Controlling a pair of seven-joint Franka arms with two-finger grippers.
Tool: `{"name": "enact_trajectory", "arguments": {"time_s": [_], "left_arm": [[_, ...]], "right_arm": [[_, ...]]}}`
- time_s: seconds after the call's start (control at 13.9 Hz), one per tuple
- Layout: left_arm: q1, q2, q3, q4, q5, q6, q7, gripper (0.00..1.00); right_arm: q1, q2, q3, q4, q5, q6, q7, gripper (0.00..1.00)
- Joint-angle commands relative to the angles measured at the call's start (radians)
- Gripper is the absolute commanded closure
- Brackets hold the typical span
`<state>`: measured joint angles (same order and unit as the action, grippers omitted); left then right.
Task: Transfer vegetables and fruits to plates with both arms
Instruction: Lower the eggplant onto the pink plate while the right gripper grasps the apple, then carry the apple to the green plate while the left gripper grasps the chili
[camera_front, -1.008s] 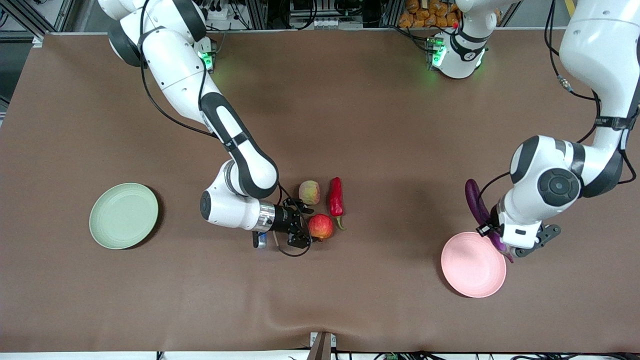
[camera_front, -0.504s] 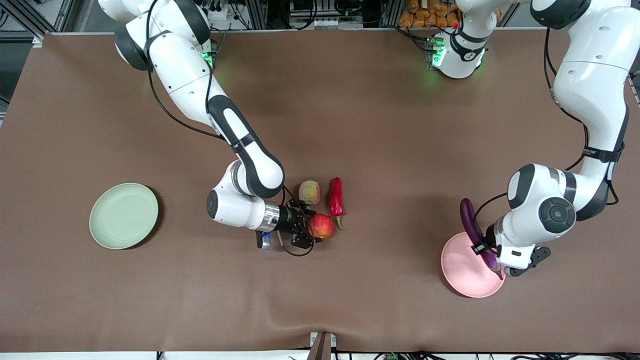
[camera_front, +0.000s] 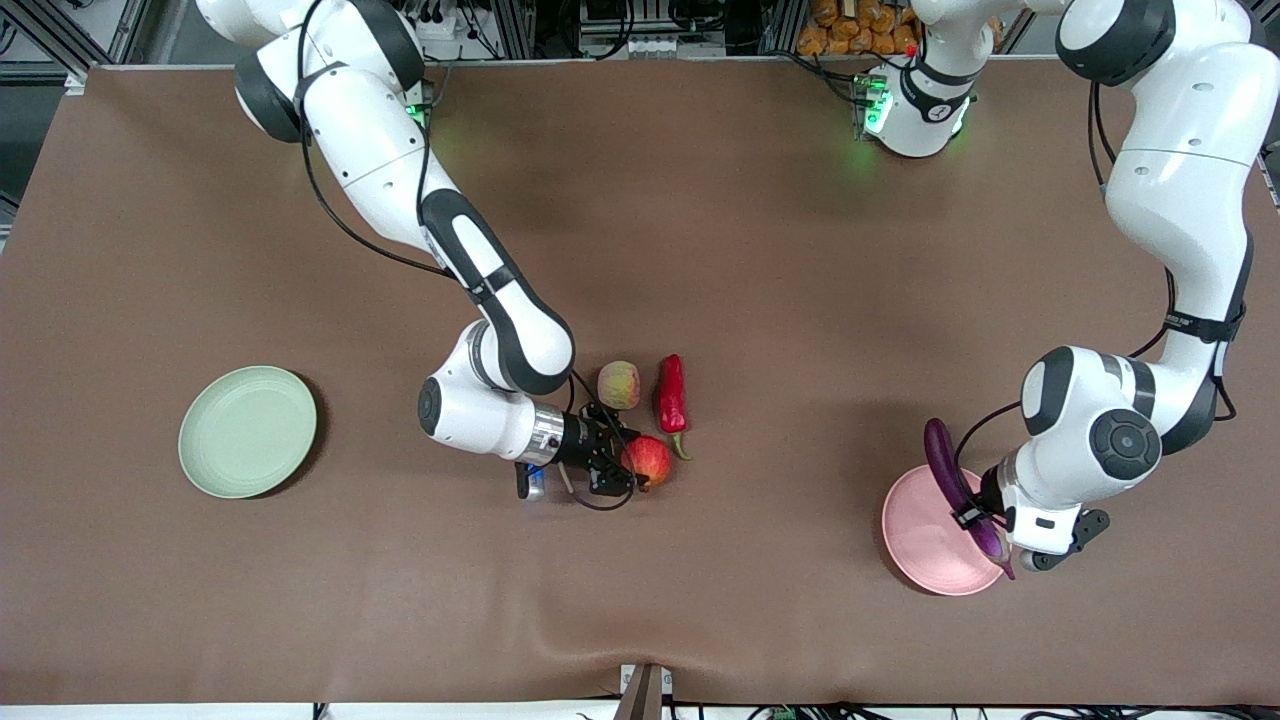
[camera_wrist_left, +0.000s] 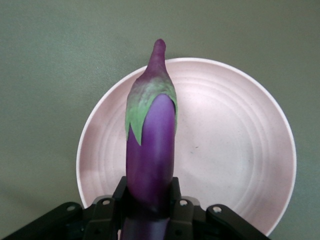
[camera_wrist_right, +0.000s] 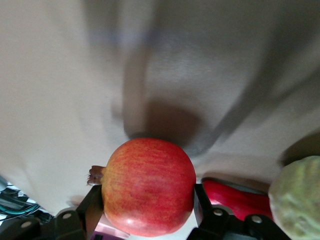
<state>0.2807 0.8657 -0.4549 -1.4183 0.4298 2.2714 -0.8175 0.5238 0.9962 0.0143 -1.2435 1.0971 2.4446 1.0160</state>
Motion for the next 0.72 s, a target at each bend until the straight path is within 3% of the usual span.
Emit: {"name": "enact_trajectory", "arguments": {"time_s": [0.0,0.07,0.14,0.29,0.43,0.65], "left_arm": [[-0.014,0.033,0.008,0.03,-0.011,0.022,0.009,0.67],[-0.012,0.032,0.008,0.028,-0.011,0.022,0.001,0.26],[-0.014,0.027,0.008,0.027,-0.017,0.022,-0.002,0.0],[-0.014,0.006,0.004,0.028,-0.019,0.013,-0.035,0.0],[-0.015,-0.017,-0.019,0.027,-0.017,-0.057,-0.096,0.0],[-0.011,-0.037,-0.146,0.025,-0.016,-0.182,-0.268,0.0]], "right_arm": [[-0.056,-0.037,0.004,0.013,0.024,-0.025,-0.016,0.8],[-0.083,-0.056,0.003,0.013,0.021,-0.092,-0.016,0.8],[-0.125,-0.074,0.0,0.013,0.017,-0.177,-0.017,0.8],[-0.21,-0.102,-0.004,0.013,0.003,-0.287,-0.026,0.78],[-0.272,-0.128,-0.004,0.013,-0.064,-0.393,-0.075,0.77],[-0.381,-0.16,-0.005,0.01,-0.166,-0.596,-0.206,0.77]]}}
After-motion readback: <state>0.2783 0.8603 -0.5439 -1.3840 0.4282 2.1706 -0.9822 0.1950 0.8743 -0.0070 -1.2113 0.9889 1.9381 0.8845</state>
